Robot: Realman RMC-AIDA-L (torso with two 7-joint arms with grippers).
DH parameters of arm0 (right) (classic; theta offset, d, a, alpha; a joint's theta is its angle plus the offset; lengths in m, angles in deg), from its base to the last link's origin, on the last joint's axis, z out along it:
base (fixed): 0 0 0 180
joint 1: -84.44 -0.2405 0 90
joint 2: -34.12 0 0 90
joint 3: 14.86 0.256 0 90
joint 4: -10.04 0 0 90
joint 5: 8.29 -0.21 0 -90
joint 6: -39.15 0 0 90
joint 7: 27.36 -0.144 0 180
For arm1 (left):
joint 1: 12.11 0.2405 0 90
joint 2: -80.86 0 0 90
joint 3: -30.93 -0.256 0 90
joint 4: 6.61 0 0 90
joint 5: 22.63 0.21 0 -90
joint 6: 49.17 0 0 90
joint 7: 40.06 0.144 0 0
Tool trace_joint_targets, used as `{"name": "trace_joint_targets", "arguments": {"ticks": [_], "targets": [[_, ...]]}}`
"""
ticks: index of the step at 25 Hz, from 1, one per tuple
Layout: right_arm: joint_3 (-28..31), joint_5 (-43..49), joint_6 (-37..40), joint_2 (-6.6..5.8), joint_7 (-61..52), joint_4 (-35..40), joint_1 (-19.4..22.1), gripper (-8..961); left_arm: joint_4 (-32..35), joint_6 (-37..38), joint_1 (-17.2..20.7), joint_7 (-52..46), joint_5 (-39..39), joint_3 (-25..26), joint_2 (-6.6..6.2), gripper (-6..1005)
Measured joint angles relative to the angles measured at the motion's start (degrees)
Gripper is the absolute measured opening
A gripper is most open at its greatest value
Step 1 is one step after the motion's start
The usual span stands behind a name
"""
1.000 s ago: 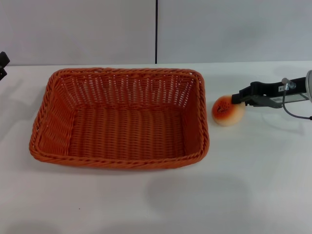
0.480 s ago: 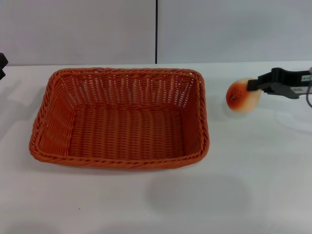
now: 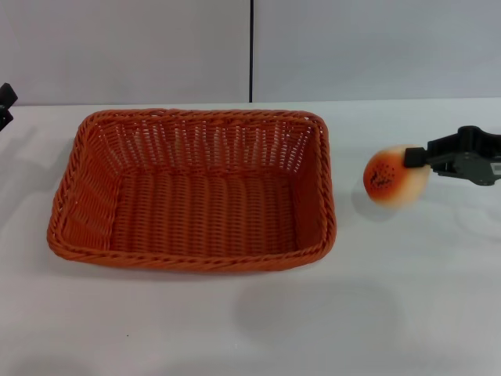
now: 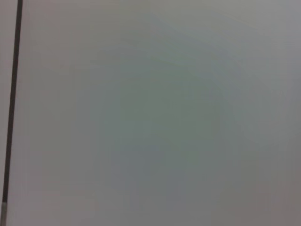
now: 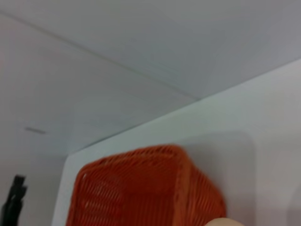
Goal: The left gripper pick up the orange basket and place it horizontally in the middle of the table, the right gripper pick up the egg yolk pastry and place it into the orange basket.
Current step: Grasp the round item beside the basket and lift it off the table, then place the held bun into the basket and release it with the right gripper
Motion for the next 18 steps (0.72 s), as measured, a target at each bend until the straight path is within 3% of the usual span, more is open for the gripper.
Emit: {"name": "trace_joint_targets", "arguments": {"ticks": [12, 17, 18], "targets": [[0.7, -9.4, -6.8, -0.37, -2.8, 1.7, 2.8, 67, -2.7, 0.0, -1.0, 0.9, -0.1, 0.1, 0.02, 745], [-0.9, -14.8, -6.7, -0.52, -2.2, -0.9, 0.3, 68, -3.1, 0.0, -1.4, 2.2, -0.2, 0.2, 0.06, 745], [-1.1, -15.4, -5.5, -1.04, 0.7, -5.8, -3.0, 68, -3.3, 0.0, -1.6, 2.6, -0.1, 0.4, 0.08, 745]]}}
